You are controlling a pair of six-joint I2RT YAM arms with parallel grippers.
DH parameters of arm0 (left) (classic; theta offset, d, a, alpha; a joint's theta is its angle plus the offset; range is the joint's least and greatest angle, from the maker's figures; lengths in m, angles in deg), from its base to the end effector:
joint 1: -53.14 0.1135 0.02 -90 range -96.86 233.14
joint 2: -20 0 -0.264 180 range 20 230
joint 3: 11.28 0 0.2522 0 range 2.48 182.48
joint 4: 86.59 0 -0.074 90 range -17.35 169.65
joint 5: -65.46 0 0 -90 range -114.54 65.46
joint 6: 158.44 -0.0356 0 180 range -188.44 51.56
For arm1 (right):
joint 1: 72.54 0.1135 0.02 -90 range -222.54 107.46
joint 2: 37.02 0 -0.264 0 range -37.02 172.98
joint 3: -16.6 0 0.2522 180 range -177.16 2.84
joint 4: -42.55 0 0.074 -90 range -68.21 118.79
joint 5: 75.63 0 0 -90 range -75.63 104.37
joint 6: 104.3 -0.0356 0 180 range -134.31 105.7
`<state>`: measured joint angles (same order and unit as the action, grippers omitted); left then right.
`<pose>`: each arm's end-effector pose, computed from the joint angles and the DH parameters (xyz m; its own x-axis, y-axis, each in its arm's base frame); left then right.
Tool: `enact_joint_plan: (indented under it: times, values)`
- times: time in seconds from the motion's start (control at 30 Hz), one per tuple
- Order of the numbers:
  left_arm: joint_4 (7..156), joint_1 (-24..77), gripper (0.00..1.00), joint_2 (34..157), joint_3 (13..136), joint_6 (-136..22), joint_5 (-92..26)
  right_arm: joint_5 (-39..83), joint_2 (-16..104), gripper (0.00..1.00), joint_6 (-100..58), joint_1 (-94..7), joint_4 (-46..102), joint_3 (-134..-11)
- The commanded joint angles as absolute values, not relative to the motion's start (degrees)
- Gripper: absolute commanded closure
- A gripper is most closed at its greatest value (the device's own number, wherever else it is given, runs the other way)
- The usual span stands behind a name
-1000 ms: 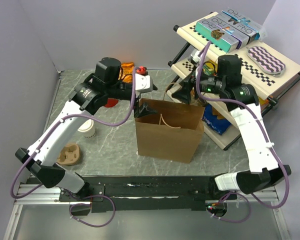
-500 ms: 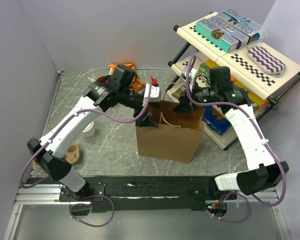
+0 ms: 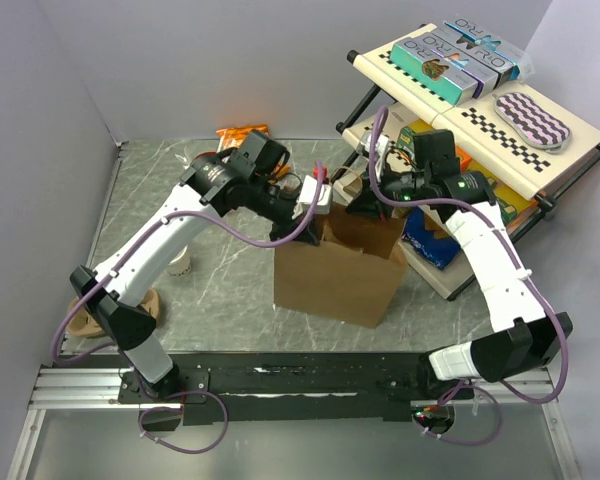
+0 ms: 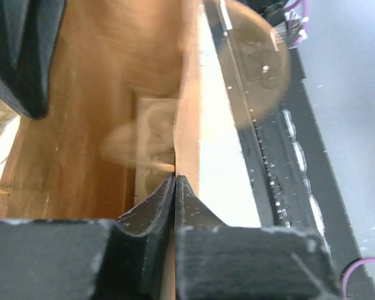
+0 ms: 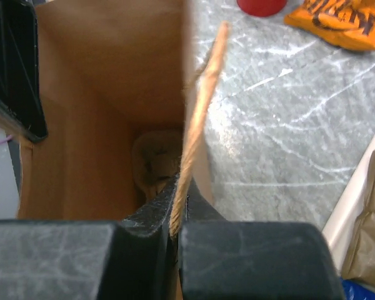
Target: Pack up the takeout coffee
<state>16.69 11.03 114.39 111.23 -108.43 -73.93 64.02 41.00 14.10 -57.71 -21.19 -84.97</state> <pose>0.2244 -0.2393 0.4227 0.0935 0.4793 -0.8726 0.9774 -0.2112 -0.0113 0.2546 0.0955 0.4099 -0.2023 -0.3721 -0.9059 -0.9375 0.3409 0.0693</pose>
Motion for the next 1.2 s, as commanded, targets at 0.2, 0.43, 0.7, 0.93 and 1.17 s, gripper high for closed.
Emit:
enact_joint_plan:
  times: [0.2,0.43,0.7,0.93,1.17]
  values:
    - [13.4,11.3,0.99,111.1,121.1,-111.3,-67.9,66.1,46.2,1.00,12.5,-56.5,-20.3,-105.2]
    - [18.2,12.4,0.99,106.6,122.0,-109.1,-64.0,65.8,49.7,1.00,11.1,-56.5,-19.5,-114.7]
    - [22.4,13.2,0.99,105.9,125.2,-103.3,-64.2,66.7,51.8,0.99,10.2,-55.0,-21.0,-120.7]
    - [23.4,13.3,0.99,105.5,127.3,-101.5,-64.8,64.5,50.5,0.98,12.1,-50.2,-21.6,-119.9]
    - [24.7,13.4,0.97,104.3,122.2,-101.7,-65.1,63.4,50.3,0.99,12.7,-49.6,-21.7,-116.7]
